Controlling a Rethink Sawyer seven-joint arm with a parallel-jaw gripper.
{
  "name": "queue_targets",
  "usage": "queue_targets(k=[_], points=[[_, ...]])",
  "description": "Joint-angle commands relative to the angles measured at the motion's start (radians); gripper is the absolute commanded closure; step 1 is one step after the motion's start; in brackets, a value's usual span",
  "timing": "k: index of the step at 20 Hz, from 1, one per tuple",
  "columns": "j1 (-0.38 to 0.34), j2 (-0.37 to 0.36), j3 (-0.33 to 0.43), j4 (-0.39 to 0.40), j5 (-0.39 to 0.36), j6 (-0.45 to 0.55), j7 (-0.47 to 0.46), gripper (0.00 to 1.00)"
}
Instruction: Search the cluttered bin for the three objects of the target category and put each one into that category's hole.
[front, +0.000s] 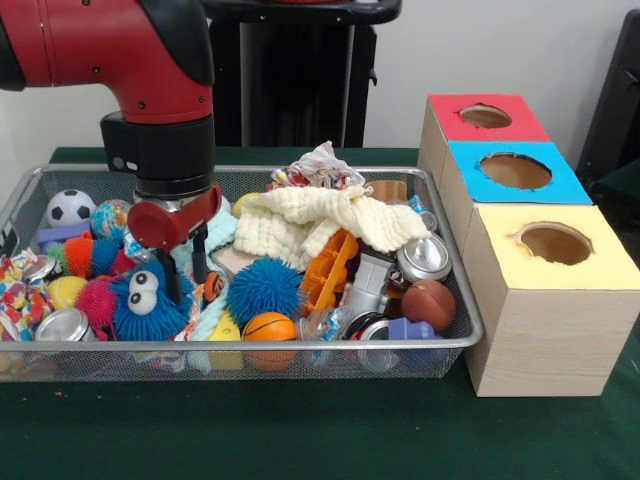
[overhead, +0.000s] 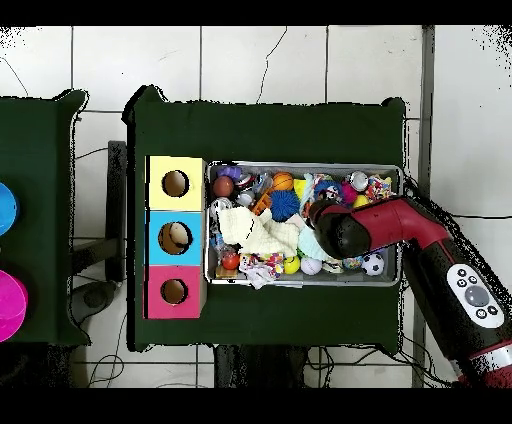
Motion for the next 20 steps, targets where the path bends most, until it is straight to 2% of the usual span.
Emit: queue_targets(k=[1,4,7,10,13,20], points=[[0.024,0.079,-0.028,0.060,-0.020,0.010,-0.287,0.00],[0.017,0.092,-0.021,0.051,-0.029,-0.008,-0.309,0.00],[-0.001,0.111,-0.012,0.058,-0.002,0.016,-0.348,0.00],[0.004,0.082,-0.003,0.084,0.001,0.006,-0.317,0.00],[-0.003,0.073,0.006,0.093,0.022,0.027,-0.332,0.00],[-0.008,0.000,0.042,0.148,0.076,0.053,-0.310,0.00]])
